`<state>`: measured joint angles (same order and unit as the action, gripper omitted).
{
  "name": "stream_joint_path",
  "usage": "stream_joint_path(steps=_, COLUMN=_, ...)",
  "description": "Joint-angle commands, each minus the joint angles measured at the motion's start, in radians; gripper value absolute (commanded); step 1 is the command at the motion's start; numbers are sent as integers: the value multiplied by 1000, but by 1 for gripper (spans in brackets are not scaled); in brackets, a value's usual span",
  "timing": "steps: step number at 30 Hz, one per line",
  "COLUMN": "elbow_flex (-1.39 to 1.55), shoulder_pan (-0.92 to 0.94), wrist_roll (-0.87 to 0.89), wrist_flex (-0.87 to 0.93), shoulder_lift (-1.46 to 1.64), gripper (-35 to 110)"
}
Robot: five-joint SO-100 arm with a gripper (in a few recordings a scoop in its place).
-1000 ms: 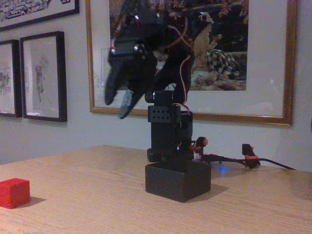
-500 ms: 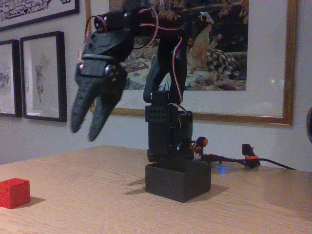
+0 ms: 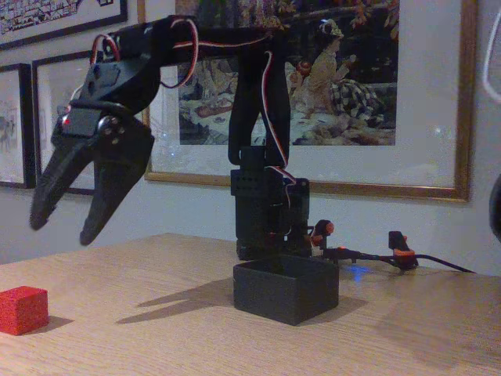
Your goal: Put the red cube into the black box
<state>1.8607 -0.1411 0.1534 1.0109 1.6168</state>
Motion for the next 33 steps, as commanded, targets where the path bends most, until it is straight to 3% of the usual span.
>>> stream_joint_path(steps=1, elbow_flex=-67, shoulder_pan=-25, wrist_roll=-17, wrist_flex=-9, shoulder_lift=-60, gripper=28)
stream_joint_path(steps=33, elbow_flex=-288, shoulder_pan=-34, wrist_roll=14, wrist_flex=0, shoulder_lift=-353, gripper=29)
